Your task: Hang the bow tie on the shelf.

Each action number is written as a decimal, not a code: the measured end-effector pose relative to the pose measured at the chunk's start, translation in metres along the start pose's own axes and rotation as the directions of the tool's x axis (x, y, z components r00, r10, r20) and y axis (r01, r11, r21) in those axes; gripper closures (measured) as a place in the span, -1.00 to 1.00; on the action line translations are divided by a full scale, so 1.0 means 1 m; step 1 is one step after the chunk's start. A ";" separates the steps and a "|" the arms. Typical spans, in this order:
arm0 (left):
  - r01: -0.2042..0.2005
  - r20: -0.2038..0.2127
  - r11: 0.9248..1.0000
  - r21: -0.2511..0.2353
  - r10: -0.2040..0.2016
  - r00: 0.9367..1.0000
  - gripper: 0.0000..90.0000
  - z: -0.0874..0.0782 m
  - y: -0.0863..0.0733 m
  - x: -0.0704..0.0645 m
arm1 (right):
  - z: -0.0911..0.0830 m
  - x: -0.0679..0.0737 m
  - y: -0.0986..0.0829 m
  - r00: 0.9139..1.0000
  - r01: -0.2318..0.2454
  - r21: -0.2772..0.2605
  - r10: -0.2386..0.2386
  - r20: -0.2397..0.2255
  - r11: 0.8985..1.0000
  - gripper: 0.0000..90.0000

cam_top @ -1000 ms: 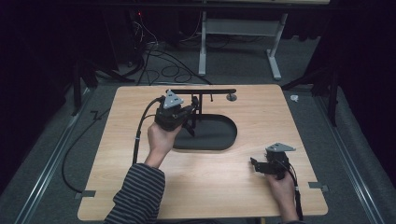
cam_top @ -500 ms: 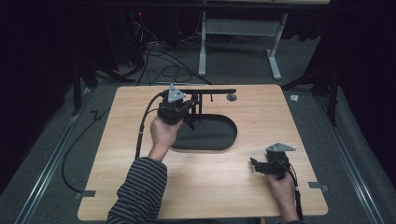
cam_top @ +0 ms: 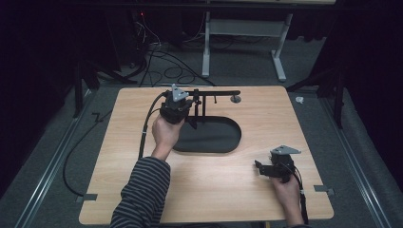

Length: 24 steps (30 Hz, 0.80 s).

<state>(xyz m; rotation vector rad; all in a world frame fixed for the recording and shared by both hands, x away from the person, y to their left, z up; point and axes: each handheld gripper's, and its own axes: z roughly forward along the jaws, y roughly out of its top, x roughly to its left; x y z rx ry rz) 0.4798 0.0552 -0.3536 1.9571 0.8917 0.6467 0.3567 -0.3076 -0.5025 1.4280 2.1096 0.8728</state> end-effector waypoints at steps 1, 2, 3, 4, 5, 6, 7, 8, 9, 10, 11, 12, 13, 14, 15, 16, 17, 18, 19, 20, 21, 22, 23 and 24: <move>0.001 -0.008 1.000 0.004 -0.001 1.000 0.99 0.001 0.000 0.000 | 0.000 0.000 0.000 1.000 0.000 0.000 0.000 0.000 1.000 -0.52; 0.000 -0.012 1.000 0.008 0.000 1.000 0.99 0.002 0.000 0.001 | 0.000 0.000 0.000 1.000 0.000 0.000 0.000 0.000 1.000 -0.52; -0.003 -0.023 1.000 0.016 0.004 1.000 0.99 0.003 0.000 0.001 | 0.000 0.000 0.000 1.000 0.000 0.000 0.000 0.000 1.000 -0.52; 0.000 -0.027 1.000 0.016 0.001 1.000 0.99 0.004 -0.001 0.001 | 0.000 0.000 0.000 1.000 0.000 0.000 0.000 0.000 1.000 -0.52; -0.001 -0.029 1.000 0.025 0.002 1.000 0.99 0.005 -0.001 0.002 | 0.000 0.000 0.000 1.000 0.000 0.000 0.000 0.000 1.000 -0.52; -0.001 -0.037 1.000 0.027 0.002 0.999 0.99 0.006 -0.001 0.002 | 0.000 0.000 0.000 1.000 0.000 0.000 0.000 0.000 1.000 -0.52; 0.000 -0.040 0.999 0.034 0.001 0.999 0.99 0.007 -0.002 0.002 | 0.000 0.000 0.000 1.000 0.000 0.000 0.000 0.000 1.000 -0.52; 0.001 -0.044 0.999 0.041 0.000 0.999 0.99 0.008 -0.002 0.002 | 0.000 0.000 0.000 1.000 0.000 0.000 0.000 0.000 1.000 -0.52; 0.000 -0.048 0.999 0.046 0.002 0.999 0.99 0.009 -0.003 0.002 | 0.000 0.000 0.000 1.000 0.000 0.000 0.000 0.000 1.000 -0.52; 0.000 -0.050 0.999 0.051 0.002 0.999 0.99 0.010 -0.003 0.001 | 0.000 0.000 0.000 1.000 0.000 0.000 0.000 0.000 1.000 -0.52; -0.002 -0.051 0.998 0.055 0.005 0.999 0.99 0.011 -0.004 0.001 | 0.000 0.000 0.000 1.000 0.000 0.000 0.000 0.000 1.000 -0.52; -0.004 -0.053 0.998 0.060 0.007 0.999 0.99 0.011 -0.004 0.000 | 0.000 0.000 0.000 1.000 0.000 0.000 0.000 0.000 1.000 -0.52; -0.004 -0.053 0.998 0.060 0.007 0.999 0.99 0.011 -0.004 0.000 | 0.000 0.000 0.000 1.000 0.000 0.000 0.000 0.000 1.000 -0.52; -0.006 -0.056 0.998 0.065 0.009 0.998 0.98 0.013 -0.006 0.000 | 0.000 0.000 0.000 1.000 0.000 0.000 0.000 0.000 1.000 -0.52; -0.004 -0.057 0.998 0.069 0.008 0.998 0.98 0.013 -0.006 0.000 | 0.000 0.000 0.000 1.000 0.000 0.000 0.000 0.000 1.000 -0.52; -0.003 -0.059 0.997 0.072 0.007 0.998 0.98 0.014 -0.007 0.000 | 0.000 0.000 0.000 1.000 0.000 0.000 0.000 0.000 1.000 -0.52; 0.000 -0.059 0.997 0.074 0.004 0.998 0.97 0.014 -0.008 0.000 | 0.000 0.000 0.000 1.000 0.000 0.000 0.000 0.000 1.000 -0.52; 0.000 -0.059 0.997 0.074 0.004 0.998 0.96 0.014 -0.008 0.000 | 0.000 0.000 0.000 1.000 0.000 0.000 0.000 0.000 1.000 -0.52; 0.004 -0.058 0.997 0.077 0.000 0.998 0.94 0.014 -0.009 0.001 | 0.000 0.000 0.000 1.000 0.000 0.000 0.000 -0.001 1.000 -0.52; 0.008 -0.055 0.997 0.076 -0.003 0.998 0.91 0.014 -0.010 0.001 | 0.000 0.000 0.000 1.000 0.001 0.000 -0.001 -0.001 1.000 -0.52; 0.008 -0.055 0.997 0.076 -0.003 0.998 0.88 0.014 -0.010 0.001 | 0.000 0.000 0.000 1.000 0.001 0.000 -0.001 -0.001 1.000 -0.52; 0.012 -0.049 0.997 0.077 -0.008 0.999 0.85 0.013 -0.011 0.002 | 0.000 0.000 0.000 1.000 0.001 0.000 -0.001 -0.001 1.000 -0.52; 0.016 -0.043 0.997 0.073 -0.013 0.999 0.82 0.012 -0.012 0.002 | 0.000 0.000 0.000 1.000 0.001 0.000 -0.001 -0.001 1.000 -0.52; 0.022 -0.035 0.997 0.077 -0.019 0.999 0.78 0.011 -0.013 0.003 | 0.000 0.000 0.000 1.000 0.001 0.000 -0.001 -0.002 1.000 -0.52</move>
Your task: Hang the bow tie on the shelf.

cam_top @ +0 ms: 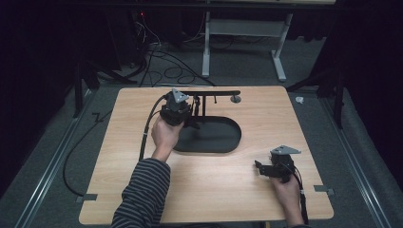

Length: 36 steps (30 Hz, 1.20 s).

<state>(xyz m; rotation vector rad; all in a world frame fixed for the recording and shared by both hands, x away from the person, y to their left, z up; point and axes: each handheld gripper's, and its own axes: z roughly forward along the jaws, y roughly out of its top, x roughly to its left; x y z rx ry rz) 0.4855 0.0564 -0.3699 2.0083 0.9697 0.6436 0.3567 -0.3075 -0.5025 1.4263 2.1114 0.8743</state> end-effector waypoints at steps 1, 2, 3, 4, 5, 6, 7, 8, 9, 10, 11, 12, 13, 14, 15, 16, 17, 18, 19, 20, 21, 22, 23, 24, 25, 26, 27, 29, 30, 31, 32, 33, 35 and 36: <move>0.000 0.004 1.000 0.001 0.000 1.000 0.75 0.000 -0.001 0.000 | 0.000 0.000 0.000 1.000 -0.001 0.000 0.001 0.001 1.000 -0.52; 0.000 0.004 1.000 0.001 0.000 1.000 0.73 0.000 -0.001 0.000 | 0.000 0.000 0.000 1.000 0.000 0.000 0.000 0.001 1.000 -0.52; -0.001 0.005 1.000 0.001 0.001 1.000 0.71 -0.001 -0.001 0.000 | 0.000 0.000 0.000 1.000 0.000 0.000 0.000 0.001 1.000 -0.52; 0.001 0.013 1.000 -0.002 -0.001 1.000 0.70 -0.004 -0.002 0.000 | 0.000 0.000 0.000 1.000 0.000 0.000 0.000 0.001 1.000 -0.52; 0.001 0.013 1.000 -0.002 -0.001 1.000 0.68 -0.004 -0.002 0.000 | 0.000 0.000 0.000 1.000 0.000 0.000 0.000 0.001 1.000 -0.52; 0.002 0.020 1.000 -0.004 -0.002 1.000 0.66 -0.006 -0.005 0.000 | 0.000 0.000 0.000 1.000 0.000 0.000 0.000 0.001 1.000 -0.52; 0.004 0.022 1.000 -0.006 -0.004 1.000 0.64 -0.007 -0.006 0.000 | 0.000 0.000 0.000 1.000 -0.002 0.000 0.002 0.000 1.000 -0.52; 0.007 0.028 1.000 -0.006 -0.007 1.000 0.63 -0.008 -0.008 0.000 | 0.000 0.000 0.000 1.000 0.000 0.000 0.000 0.000 1.000 -0.52; 0.011 0.036 1.000 -0.004 -0.011 0.999 0.61 -0.009 -0.009 0.001 | 0.000 0.000 0.000 1.000 -0.001 0.000 0.001 0.000 1.000 -0.52; 0.019 0.042 1.000 -0.006 -0.019 0.999 0.60 -0.011 -0.011 0.001 | 0.000 0.000 0.000 1.000 0.001 0.000 -0.001 0.000 1.000 -0.52; 0.019 0.042 1.000 -0.006 -0.019 0.999 0.59 -0.011 -0.011 0.001 | 0.000 0.000 0.000 1.000 0.000 0.000 0.000 0.000 1.000 -0.52; 0.022 0.051 1.000 0.004 -0.022 0.998 0.57 -0.013 -0.012 0.002 | 0.000 0.000 0.000 1.000 0.001 0.000 -0.001 0.000 1.000 -0.52; 0.019 0.053 1.000 0.002 -0.019 0.998 0.56 -0.015 -0.013 0.003 | 0.000 0.000 0.000 1.000 0.001 0.000 -0.001 0.000 1.000 -0.52; 0.020 0.055 1.000 0.000 -0.020 0.998 0.56 -0.016 -0.013 0.003 | 0.000 0.000 0.000 1.000 0.001 0.000 -0.001 0.000 1.000 -0.52; 0.022 0.062 1.000 -0.004 -0.022 0.998 0.55 -0.017 -0.013 0.003 | 0.000 0.000 0.000 1.000 0.001 0.000 -0.001 0.000 1.000 -0.52; 0.020 0.066 1.000 -0.002 -0.020 0.998 0.55 -0.019 -0.013 0.003 | 0.000 0.000 0.000 1.000 -0.001 0.000 0.001 0.000 1.000 -0.52; 0.021 0.070 1.000 -0.004 -0.020 0.997 0.54 -0.020 -0.014 0.003 | 0.000 0.000 0.000 1.000 0.000 0.001 0.000 0.000 1.000 -0.52; 0.018 0.073 1.000 -0.003 -0.018 0.997 0.53 -0.022 -0.014 0.003 | 0.000 0.000 0.000 1.000 0.001 0.000 -0.001 0.000 1.000 -0.52; 0.017 0.078 1.000 -0.007 -0.017 0.997 0.53 -0.023 -0.015 0.003 | 0.000 0.000 0.000 1.000 0.001 0.000 -0.001 0.000 1.000 -0.52; 0.017 0.078 1.000 -0.007 -0.017 0.997 0.52 -0.023 -0.015 0.003 | 0.000 0.000 0.000 1.000 0.001 0.000 -0.001 0.000 1.000 -0.52; 0.023 0.082 1.000 -0.012 -0.022 0.996 0.52 -0.025 -0.016 0.003 | 0.000 0.000 0.000 1.000 -0.001 0.001 0.001 0.000 1.000 -0.52; 0.028 0.086 1.000 -0.013 -0.027 0.996 0.51 -0.027 -0.017 0.004 | 0.000 0.000 0.000 1.000 0.003 0.000 -0.003 0.000 1.000 -0.52; 0.030 0.081 0.999 -0.013 -0.029 0.996 0.50 -0.029 -0.020 0.005 | 0.000 0.000 0.000 1.000 0.002 0.000 -0.002 0.000 1.000 -0.52; 0.025 0.074 1.000 -0.012 -0.024 0.997 0.49 -0.031 -0.022 0.005 | 0.000 0.000 0.000 1.000 0.003 0.000 -0.003 0.000 1.000 -0.52; 0.025 0.074 1.000 -0.012 -0.024 0.997 0.49 -0.031 -0.022 0.005 | 0.000 0.000 0.000 1.000 0.002 0.000 -0.002 0.001 1.000 -0.52; 0.016 0.067 1.000 -0.007 -0.016 0.998 0.49 -0.033 -0.024 0.005 | 0.000 0.000 0.000 1.000 0.002 0.000 -0.002 0.001 1.000 -0.52; 0.020 0.066 1.000 -0.007 -0.019 0.998 0.49 -0.034 -0.025 0.006 | 0.000 0.000 0.000 1.000 0.001 0.000 -0.001 0.001 1.000 -0.52; 0.022 0.064 1.000 -0.013 -0.021 0.998 0.48 -0.039 -0.028 0.007 | 0.000 0.000 0.000 1.000 0.002 0.000 -0.002 0.001 1.000 -0.52; 0.025 0.065 1.000 -0.016 -0.024 0.998 0.48 -0.041 -0.029 0.008 | 0.000 0.000 0.000 1.000 0.003 0.000 -0.003 0.001 1.000 -0.52; 0.026 0.066 1.000 -0.017 -0.025 0.998 0.48 -0.042 -0.030 0.008 | 0.000 0.000 0.000 1.000 0.001 0.000 -0.001 0.001 1.000 -0.52; 0.026 0.066 1.000 -0.017 -0.025 0.998 0.47 -0.042 -0.030 0.008 | 0.000 0.000 0.000 1.000 0.001 0.000 -0.001 0.001 1.000 -0.52; 0.030 0.067 0.999 -0.016 -0.029 0.997 0.46 -0.045 -0.033 0.010 | 0.000 0.000 0.000 1.000 0.002 0.000 -0.002 0.001 1.000 -0.52; 0.040 0.076 0.999 -0.016 -0.039 0.996 0.45 -0.047 -0.036 0.011 | 0.000 0.000 0.000 1.000 0.001 0.000 -0.001 0.001 1.000 -0.52; 0.044 0.077 0.999 -0.017 -0.042 0.996 0.44 -0.047 -0.037 0.012 | 0.000 0.000 0.000 1.000 0.001 0.000 -0.001 0.001 1.000 -0.52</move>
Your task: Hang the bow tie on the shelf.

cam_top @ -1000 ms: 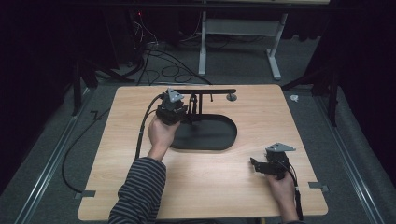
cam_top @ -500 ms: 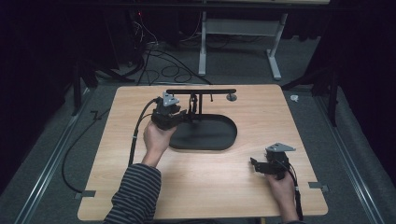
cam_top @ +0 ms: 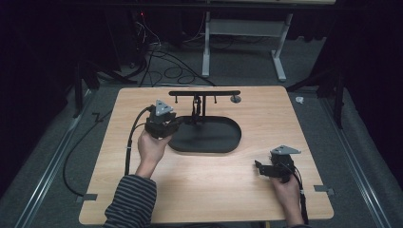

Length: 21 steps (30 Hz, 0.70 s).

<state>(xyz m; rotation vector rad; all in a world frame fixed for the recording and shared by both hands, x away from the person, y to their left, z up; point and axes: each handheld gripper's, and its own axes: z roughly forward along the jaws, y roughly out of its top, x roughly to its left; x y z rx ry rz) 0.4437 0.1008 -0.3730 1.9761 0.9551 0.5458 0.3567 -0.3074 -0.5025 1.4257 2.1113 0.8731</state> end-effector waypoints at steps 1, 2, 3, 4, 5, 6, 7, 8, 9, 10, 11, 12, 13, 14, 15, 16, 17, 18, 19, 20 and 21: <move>-0.001 -0.001 1.000 0.002 0.001 1.000 0.43 -0.001 -0.001 0.000 | 0.000 0.000 0.000 1.000 0.002 0.000 -0.002 0.000 1.000 -0.52; -0.002 -0.003 1.000 0.001 0.002 1.000 0.43 -0.002 -0.002 0.001 | 0.000 0.000 0.000 1.000 0.000 0.000 0.000 0.000 1.000 -0.52; -0.002 -0.003 1.000 0.001 0.002 1.000 0.42 -0.002 -0.002 0.001 | 0.000 0.000 0.000 1.000 0.000 0.000 0.000 0.000 1.000 -0.52; 0.005 -0.001 1.000 0.002 -0.005 1.000 0.42 -0.004 -0.005 0.001 | 0.000 0.000 0.000 1.000 0.002 -0.001 -0.002 0.000 1.000 -0.52; 0.003 -0.002 1.000 0.006 -0.003 1.000 0.41 -0.005 -0.006 0.002 | 0.000 0.000 0.000 1.000 0.002 -0.001 -0.002 0.000 1.000 -0.52; 0.010 -0.003 1.000 0.002 -0.010 1.000 0.41 -0.006 -0.008 0.002 | 0.000 0.000 0.000 1.000 0.000 0.000 0.000 0.000 1.000 -0.52; 0.010 -0.003 1.000 0.002 -0.010 1.000 0.40 -0.006 -0.008 0.002 | 0.000 0.000 0.000 1.000 0.000 0.000 0.000 0.000 1.000 -0.52; 0.016 -0.006 1.000 0.000 -0.016 1.000 0.39 -0.008 -0.010 0.003 | 0.000 0.000 0.000 1.000 -0.001 0.000 0.001 0.000 1.000 -0.52; 0.020 -0.006 1.000 -0.001 -0.020 1.000 0.39 -0.009 -0.011 0.004 | 0.000 0.000 0.000 1.000 -0.001 0.000 0.001 0.000 1.000 -0.52; 0.022 -0.005 1.000 -0.002 -0.022 1.000 0.39 -0.010 -0.012 0.004 | 0.000 0.000 0.000 1.000 0.000 0.000 0.000 0.000 1.000 -0.52; 0.025 -0.006 1.000 -0.005 -0.025 1.000 0.38 -0.011 -0.013 0.005 | 0.000 0.000 0.000 1.000 -0.001 0.000 0.001 0.000 1.000 -0.52; 0.026 -0.005 1.000 -0.007 -0.026 1.000 0.38 -0.012 -0.014 0.005 | 0.000 0.000 0.000 1.000 0.000 0.000 0.000 0.000 1.000 -0.52; 0.033 -0.005 0.999 -0.013 -0.033 0.999 0.38 -0.013 -0.014 0.005 | 0.000 0.000 0.000 1.000 -0.001 0.000 0.001 0.000 1.000 -0.52; 0.036 -0.005 0.999 -0.011 -0.036 0.999 0.37 -0.014 -0.015 0.006 | 0.000 0.000 0.000 1.000 -0.001 0.000 0.001 0.000 1.000 -0.52; 0.036 -0.005 0.999 -0.011 -0.036 0.999 0.36 -0.014 -0.015 0.006 | 0.000 0.000 0.000 1.000 -0.001 0.000 0.001 0.000 1.000 -0.52; 0.036 -0.006 0.999 -0.010 -0.036 0.999 0.35 -0.016 -0.016 0.007 | 0.000 0.000 0.000 1.000 -0.001 0.000 0.001 0.000 1.000 -0.52; 0.038 -0.007 0.999 -0.009 -0.038 0.999 0.35 -0.017 -0.017 0.007 | 0.000 0.000 0.000 1.000 -0.001 0.000 0.001 0.000 1.000 -0.52; 0.038 -0.007 0.999 -0.009 -0.038 0.999 0.34 -0.017 -0.017 0.007 | 0.000 0.000 0.000 1.000 -0.001 0.000 0.001 0.001 1.000 -0.52; 0.042 -0.008 0.999 -0.014 -0.042 0.999 0.34 -0.018 -0.018 0.007 | 0.000 0.000 0.000 1.000 -0.001 0.000 0.001 0.001 1.000 -0.52; 0.045 -0.006 0.999 -0.014 -0.045 0.999 0.34 -0.019 -0.018 0.008 | 0.000 0.000 0.000 1.000 -0.001 0.000 0.001 0.000 1.000 -0.52; 0.053 -0.008 0.998 -0.021 -0.053 0.999 0.32 -0.020 -0.020 0.008 | 0.000 0.000 0.000 1.000 -0.001 0.000 0.001 0.000 1.000 -0.52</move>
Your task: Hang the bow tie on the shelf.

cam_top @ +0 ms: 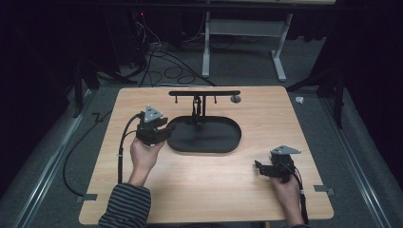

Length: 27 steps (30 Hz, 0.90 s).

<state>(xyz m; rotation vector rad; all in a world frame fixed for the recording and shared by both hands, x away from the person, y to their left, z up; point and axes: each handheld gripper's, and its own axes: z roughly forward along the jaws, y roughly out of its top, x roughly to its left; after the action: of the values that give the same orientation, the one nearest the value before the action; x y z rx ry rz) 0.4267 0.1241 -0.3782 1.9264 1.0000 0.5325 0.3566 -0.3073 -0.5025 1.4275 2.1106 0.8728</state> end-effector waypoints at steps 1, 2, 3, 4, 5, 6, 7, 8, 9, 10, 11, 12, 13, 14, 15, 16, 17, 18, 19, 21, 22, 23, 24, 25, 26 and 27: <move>0.000 0.000 1.000 0.000 0.000 1.000 0.31 0.000 0.000 0.000 | 0.000 0.000 0.000 1.000 0.001 -0.001 -0.001 0.000 1.000 -0.52; 0.004 0.001 1.000 0.000 -0.004 1.000 0.30 -0.002 -0.001 0.001 | 0.000 0.000 0.000 1.000 0.001 -0.001 -0.001 0.000 1.000 -0.52; 0.008 0.002 1.000 -0.001 -0.008 1.000 0.29 -0.003 -0.002 0.002 | 0.000 0.000 0.000 1.000 0.001 -0.001 -0.001 0.000 1.000 -0.52; 0.016 0.005 1.000 -0.001 -0.016 1.000 0.28 -0.003 -0.003 0.002 | 0.000 0.000 0.000 1.000 0.001 0.000 -0.001 0.000 1.000 -0.52; 0.017 0.004 1.000 -0.001 -0.017 1.000 0.27 -0.004 -0.003 0.002 | 0.000 0.000 0.000 1.000 0.001 0.000 -0.001 0.000 1.000 -0.52; 0.017 0.004 1.000 -0.001 -0.017 1.000 0.26 -0.004 -0.003 0.002 | 0.000 0.000 0.000 1.000 0.001 0.000 -0.001 0.000 1.000 -0.52; 0.015 0.006 1.000 -0.001 -0.015 1.000 0.26 -0.005 -0.004 0.003 | 0.000 0.000 0.000 1.000 0.003 -0.001 -0.003 0.000 1.000 -0.52; 0.018 0.008 1.000 -0.003 -0.018 1.000 0.25 -0.006 -0.005 0.003 | 0.000 0.000 0.000 1.000 0.001 -0.001 -0.001 0.000 1.000 -0.52; 0.022 0.011 1.000 -0.008 -0.022 1.000 0.22 -0.008 -0.006 0.004 | 0.000 0.000 0.000 1.000 0.001 -0.001 -0.001 0.000 1.000 -0.52; 0.025 0.011 1.000 -0.009 -0.025 1.000 0.22 -0.009 -0.006 0.004 | 0.000 0.000 0.000 1.000 0.001 0.000 -0.001 0.000 1.000 -0.52; 0.025 0.011 1.000 -0.009 -0.025 1.000 0.21 -0.009 -0.006 0.004 | 0.000 0.000 0.000 1.000 0.001 0.000 -0.001 0.000 1.000 -0.52; 0.029 0.013 0.999 -0.014 -0.029 0.999 0.20 -0.010 -0.008 0.004 | 0.000 0.000 0.000 1.000 0.002 -0.001 -0.002 0.000 1.000 -0.52; 0.030 0.013 0.999 -0.015 -0.030 0.999 0.20 -0.011 -0.009 0.004 | 0.000 0.000 0.000 1.000 0.001 0.000 -0.001 0.000 1.000 -0.52; 0.030 0.013 0.999 -0.015 -0.030 0.999 0.19 -0.011 -0.009 0.004 | 0.000 0.000 0.000 1.000 0.001 0.000 -0.001 0.000 1.000 -0.52; 0.035 0.014 0.999 -0.014 -0.035 0.999 0.19 -0.012 -0.010 0.005 | 0.000 0.000 0.000 1.000 0.001 -0.001 -0.001 0.000 1.000 -0.52; 0.035 0.014 0.999 -0.010 -0.035 0.999 0.18 -0.013 -0.011 0.006 | 0.000 0.000 0.000 1.000 0.001 -0.001 -0.001 0.000 1.000 -0.52; 0.036 0.013 0.999 -0.008 -0.036 0.999 0.18 -0.014 -0.012 0.006 | 0.000 0.000 0.000 1.000 0.001 0.000 -0.001 0.000 1.000 -0.52; 0.036 0.013 0.999 -0.008 -0.036 0.999 0.17 -0.014 -0.012 0.006 | 0.000 0.000 0.000 1.000 0.001 0.000 -0.001 0.000 1.000 -0.52; 0.041 0.012 0.999 -0.009 -0.041 0.999 0.17 -0.015 -0.013 0.007 | 0.000 0.000 0.000 1.000 0.001 -0.001 -0.001 0.000 1.000 -0.52; 0.046 0.012 0.999 -0.010 -0.046 0.999 0.17 -0.017 -0.014 0.007 | 0.000 0.000 0.000 1.000 0.001 0.000 -0.001 0.000 1.000 -0.52; 0.047 0.011 0.999 -0.013 -0.047 0.999 0.16 -0.018 -0.015 0.008 | 0.000 0.000 0.000 1.000 0.001 0.000 -0.001 0.000 1.000 -0.52; 0.050 0.012 0.999 -0.015 -0.050 0.999 0.15 -0.019 -0.015 0.008 | 0.000 0.000 0.000 1.000 0.001 0.000 -0.001 0.000 1.000 -0.52; 0.052 0.012 0.999 -0.017 -0.051 0.999 0.15 -0.020 -0.016 0.008 | 0.000 0.000 0.000 1.000 0.001 0.000 -0.001 0.000 1.000 -0.52; 0.054 0.011 0.998 -0.017 -0.053 0.999 0.14 -0.021 -0.016 0.008 | 0.000 0.000 0.000 1.000 0.001 0.000 -0.001 0.000 1.000 -0.52; 0.055 0.010 0.998 -0.017 -0.054 0.998 0.14 -0.022 -0.017 0.009 | 0.000 0.000 0.000 1.000 0.001 0.000 -0.001 0.000 1.000 -0.52; 0.054 0.008 0.998 -0.015 -0.054 0.999 0.14 -0.023 -0.017 0.009 | 0.000 0.000 0.000 1.000 0.003 -0.001 -0.003 0.000 1.000 -0.52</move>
<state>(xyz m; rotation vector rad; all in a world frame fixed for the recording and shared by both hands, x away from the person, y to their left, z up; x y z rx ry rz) 0.4090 0.1483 -0.3811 1.8811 1.0378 0.5007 0.3567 -0.3074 -0.5025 1.4235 2.1116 0.8722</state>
